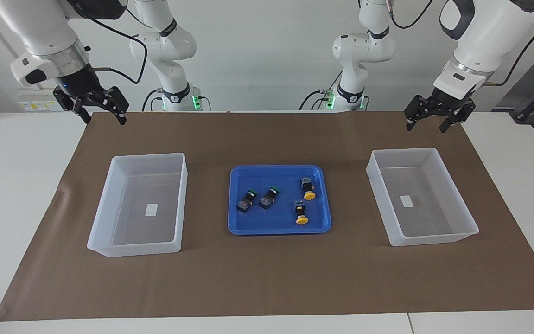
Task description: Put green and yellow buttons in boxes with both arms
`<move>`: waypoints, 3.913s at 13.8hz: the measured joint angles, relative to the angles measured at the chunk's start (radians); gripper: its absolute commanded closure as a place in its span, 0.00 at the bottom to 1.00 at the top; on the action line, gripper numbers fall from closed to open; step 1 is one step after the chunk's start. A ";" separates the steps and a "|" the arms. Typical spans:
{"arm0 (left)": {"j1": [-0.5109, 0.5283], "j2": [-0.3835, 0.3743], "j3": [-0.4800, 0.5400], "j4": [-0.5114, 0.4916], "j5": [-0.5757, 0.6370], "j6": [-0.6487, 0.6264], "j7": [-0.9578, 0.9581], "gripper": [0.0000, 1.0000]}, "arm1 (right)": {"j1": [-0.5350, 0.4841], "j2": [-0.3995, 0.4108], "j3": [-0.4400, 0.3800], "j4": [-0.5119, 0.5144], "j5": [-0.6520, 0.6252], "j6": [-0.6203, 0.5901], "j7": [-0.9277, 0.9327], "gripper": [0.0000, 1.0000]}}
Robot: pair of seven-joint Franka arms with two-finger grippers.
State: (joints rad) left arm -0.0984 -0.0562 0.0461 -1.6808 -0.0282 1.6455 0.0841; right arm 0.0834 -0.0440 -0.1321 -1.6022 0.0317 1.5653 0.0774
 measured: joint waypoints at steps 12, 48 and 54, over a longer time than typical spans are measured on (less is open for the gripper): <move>-0.186 -0.002 -0.025 -0.213 0.000 0.332 -0.178 0.00 | 0.000 0.000 0.000 0.000 0.000 0.000 0.000 0.00; -0.356 0.188 0.007 -0.382 0.000 0.804 -0.493 1.00 | 0.154 0.084 0.011 -0.138 -0.003 0.323 0.250 0.00; -0.086 0.187 0.011 -0.335 0.001 0.806 -0.127 1.00 | 0.376 0.339 0.018 -0.105 -0.002 0.622 0.731 0.00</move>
State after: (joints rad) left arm -0.1846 0.1306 0.0570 -2.0157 -0.0272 2.4510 -0.0430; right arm 0.4597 0.2950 -0.1139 -1.7076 0.0299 2.1876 0.8084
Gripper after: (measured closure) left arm 0.529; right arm 0.000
